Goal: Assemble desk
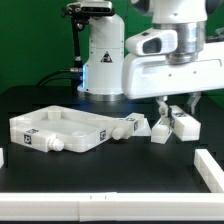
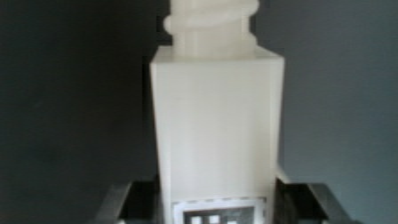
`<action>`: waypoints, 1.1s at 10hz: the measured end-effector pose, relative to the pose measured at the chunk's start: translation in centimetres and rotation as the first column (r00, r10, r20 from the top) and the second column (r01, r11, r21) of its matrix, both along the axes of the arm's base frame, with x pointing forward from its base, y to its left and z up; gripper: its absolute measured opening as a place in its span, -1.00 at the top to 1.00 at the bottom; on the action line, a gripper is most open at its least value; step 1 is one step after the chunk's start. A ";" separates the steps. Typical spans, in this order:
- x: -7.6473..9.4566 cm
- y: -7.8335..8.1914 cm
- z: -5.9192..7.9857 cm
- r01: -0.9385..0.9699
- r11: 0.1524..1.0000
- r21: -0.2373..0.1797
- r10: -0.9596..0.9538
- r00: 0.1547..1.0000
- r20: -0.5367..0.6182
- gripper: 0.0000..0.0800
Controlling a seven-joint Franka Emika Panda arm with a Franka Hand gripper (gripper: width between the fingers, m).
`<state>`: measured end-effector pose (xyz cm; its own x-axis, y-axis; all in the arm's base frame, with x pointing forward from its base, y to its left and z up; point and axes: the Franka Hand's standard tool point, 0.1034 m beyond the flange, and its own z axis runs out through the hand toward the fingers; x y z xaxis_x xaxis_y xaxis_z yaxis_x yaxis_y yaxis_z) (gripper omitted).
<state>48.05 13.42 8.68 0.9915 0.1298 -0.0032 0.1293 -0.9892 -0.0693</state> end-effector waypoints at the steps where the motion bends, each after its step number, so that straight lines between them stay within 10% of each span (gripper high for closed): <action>1: 0.0 -0.2 -0.1 -0.031 1.000 0.000 0.031 1.000 0.000 0.30; 4: -0.4 0.2 -0.2 0.013 1.000 -0.001 -0.013 1.000 -0.004 0.30; 7: -5.0 3.3 -1.9 0.139 0.990 -0.006 -0.139 0.990 -0.031 0.30; 11: -5.4 3.5 -2.7 0.157 0.988 0.005 -0.157 0.987 -0.027 0.30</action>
Offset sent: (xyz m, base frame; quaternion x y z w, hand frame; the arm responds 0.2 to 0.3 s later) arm 0.0000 0.0000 0.0000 0.0000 0.0000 0.0000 1.0000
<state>42.66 16.96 5.98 0.9992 -0.0277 -0.0291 -0.0299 -0.9965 -0.0776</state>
